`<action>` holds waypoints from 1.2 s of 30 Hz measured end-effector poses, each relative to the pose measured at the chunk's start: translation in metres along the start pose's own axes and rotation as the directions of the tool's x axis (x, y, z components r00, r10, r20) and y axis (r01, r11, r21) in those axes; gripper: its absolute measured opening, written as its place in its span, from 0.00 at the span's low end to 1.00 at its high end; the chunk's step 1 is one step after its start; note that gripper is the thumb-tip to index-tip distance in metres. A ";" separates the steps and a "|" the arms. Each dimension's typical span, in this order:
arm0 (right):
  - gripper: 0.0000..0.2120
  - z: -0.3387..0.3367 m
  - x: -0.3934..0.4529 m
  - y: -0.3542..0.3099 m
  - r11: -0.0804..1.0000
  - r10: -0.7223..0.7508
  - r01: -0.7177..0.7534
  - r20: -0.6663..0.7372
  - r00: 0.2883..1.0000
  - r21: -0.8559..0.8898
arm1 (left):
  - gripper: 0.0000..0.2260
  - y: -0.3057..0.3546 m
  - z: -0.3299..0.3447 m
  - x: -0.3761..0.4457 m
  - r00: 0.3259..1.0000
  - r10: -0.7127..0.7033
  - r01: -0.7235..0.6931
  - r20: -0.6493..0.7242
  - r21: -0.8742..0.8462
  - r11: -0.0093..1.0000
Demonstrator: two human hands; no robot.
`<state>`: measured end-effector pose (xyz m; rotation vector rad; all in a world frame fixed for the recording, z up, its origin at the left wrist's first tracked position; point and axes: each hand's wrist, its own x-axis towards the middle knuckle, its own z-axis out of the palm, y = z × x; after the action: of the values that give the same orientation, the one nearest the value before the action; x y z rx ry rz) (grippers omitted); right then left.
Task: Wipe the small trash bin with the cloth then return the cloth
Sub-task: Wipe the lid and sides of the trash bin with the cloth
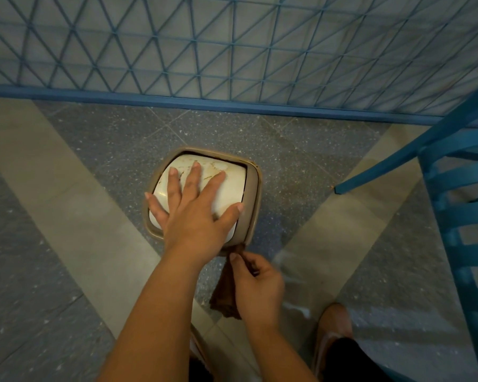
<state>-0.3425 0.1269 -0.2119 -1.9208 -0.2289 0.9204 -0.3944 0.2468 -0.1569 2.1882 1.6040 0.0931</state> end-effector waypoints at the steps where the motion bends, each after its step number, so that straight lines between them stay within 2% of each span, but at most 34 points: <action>1: 0.06 0.001 0.001 -0.002 1.000 -0.003 0.003 -0.026 1.000 0.007 | 0.27 0.000 0.000 0.000 1.000 -0.007 0.007 -0.005 0.002 1.000; 3: 0.07 -0.001 0.008 -0.008 0.998 -0.021 0.027 -0.095 0.995 0.065 | 0.27 0.000 0.001 0.000 1.000 -0.018 0.018 -0.010 0.000 1.000; 5: 0.08 -0.005 0.024 -0.019 0.997 -0.059 0.063 -0.108 0.992 0.032 | 0.27 0.001 0.001 0.001 1.000 -0.021 0.021 -0.013 -0.001 1.000; 9: 0.07 -0.011 0.068 -0.053 0.981 -0.062 0.063 0.008 0.998 -0.181 | 0.27 0.000 0.002 0.001 0.999 -0.024 0.025 -0.023 0.006 1.000; 13: 0.09 -0.009 0.084 -0.072 0.969 -0.068 0.070 0.015 0.998 -0.238 | 0.27 0.002 0.002 0.001 0.999 -0.034 0.034 -0.023 0.010 0.999; 16: 0.11 -0.012 0.069 -0.056 0.962 -0.071 0.083 0.058 0.996 -0.262 | 0.27 0.003 0.002 0.002 0.999 -0.038 0.038 -0.027 0.018 0.999; 19: 0.10 -0.022 0.048 -0.034 0.960 -0.073 0.100 0.114 0.991 -0.262 | 0.28 0.003 0.002 0.001 0.999 -0.037 0.037 -0.027 0.016 0.999; 21: 0.10 -0.030 0.040 -0.027 0.955 -0.036 0.086 0.179 0.983 -0.284 | 0.28 0.003 0.002 0.001 0.999 -0.035 0.035 -0.021 0.016 0.999; 23: 0.13 -0.035 0.038 -0.023 0.895 0.041 0.092 0.287 0.957 -0.436 | 0.28 0.002 0.001 0.001 0.999 -0.035 0.035 -0.012 0.016 0.999; 25: 0.15 -0.037 0.036 -0.018 0.872 0.094 0.069 0.305 0.948 -0.485 | 0.28 0.001 0.000 0.001 0.999 -0.033 0.033 -0.007 0.008 0.999; 26: 0.13 -0.038 0.036 -0.017 0.919 0.120 -0.003 0.272 0.955 -0.393 | 0.27 0.001 -0.001 0.001 0.999 -0.034 0.034 -0.005 0.002 0.999; 27: 0.11 -0.039 0.035 -0.016 0.970 0.162 -0.113 0.225 0.961 -0.215 | 0.27 0.001 -0.001 0.001 0.999 -0.035 0.035 -0.002 -0.004 0.999; 29: 0.05 -0.037 0.032 -0.017 0.944 0.249 -0.283 0.197 0.948 0.169 | 0.27 0.002 -0.001 0.002 0.999 -0.036 0.036 0.002 -0.012 0.999; 30: 0.05 -0.036 0.031 -0.017 0.908 0.260 -0.310 0.199 0.945 0.282 | 0.27 0.002 -0.002 0.002 0.999 -0.035 0.036 0.005 -0.015 0.999; 33: 0.05 -0.027 0.025 -0.019 0.855 0.265 -0.324 0.198 0.944 0.405 | 0.27 0.001 -0.001 0.002 0.999 -0.036 0.037 0.006 -0.024 0.999; 36: 0.01 -0.020 0.028 -0.026 0.884 0.257 -0.303 0.170 0.951 0.356 | 0.27 0.002 -0.001 0.002 0.999 -0.037 0.037 0.003 -0.019 0.999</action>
<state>-0.3032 0.1408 -0.1997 -1.5615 0.1590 1.1785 -0.3926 0.2482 -0.1558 2.1422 1.6351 0.0936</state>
